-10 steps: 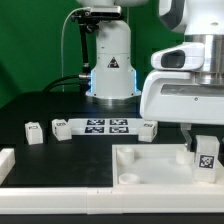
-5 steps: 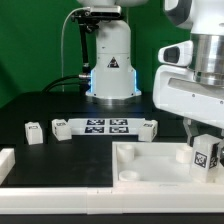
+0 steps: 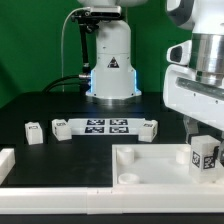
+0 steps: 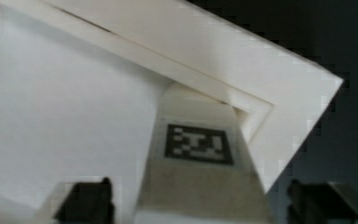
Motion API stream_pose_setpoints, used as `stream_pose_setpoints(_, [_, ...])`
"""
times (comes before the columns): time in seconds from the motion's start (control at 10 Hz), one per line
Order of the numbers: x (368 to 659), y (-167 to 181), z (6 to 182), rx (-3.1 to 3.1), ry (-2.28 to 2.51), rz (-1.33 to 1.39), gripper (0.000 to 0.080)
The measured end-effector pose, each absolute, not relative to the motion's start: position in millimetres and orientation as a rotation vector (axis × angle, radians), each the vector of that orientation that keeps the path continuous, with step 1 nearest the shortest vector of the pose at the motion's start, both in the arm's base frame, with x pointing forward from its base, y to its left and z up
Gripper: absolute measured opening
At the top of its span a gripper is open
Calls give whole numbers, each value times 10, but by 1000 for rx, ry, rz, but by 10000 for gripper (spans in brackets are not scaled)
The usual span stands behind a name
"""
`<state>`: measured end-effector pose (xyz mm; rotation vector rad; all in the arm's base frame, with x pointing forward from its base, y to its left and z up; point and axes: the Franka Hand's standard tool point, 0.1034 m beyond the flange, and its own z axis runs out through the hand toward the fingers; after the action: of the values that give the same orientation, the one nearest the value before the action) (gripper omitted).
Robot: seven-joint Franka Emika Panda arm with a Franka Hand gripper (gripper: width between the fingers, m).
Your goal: Assemble one leg
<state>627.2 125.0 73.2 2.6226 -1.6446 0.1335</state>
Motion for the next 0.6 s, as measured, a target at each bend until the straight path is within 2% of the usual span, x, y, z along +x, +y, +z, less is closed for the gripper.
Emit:
stream_pose_setpoints(0.1, [6266,1266,720,2643,-1617,137,588])
stream_pose_setpoints(0.2, [6263,1275,720,2744,-1421,134,588])
stream_pose_setpoints(0.3, [6266,1274,727,2817,-1262,132,637])
stream_pose_setpoints(0.6, [6276,1234,731,3017,-583,127,648])
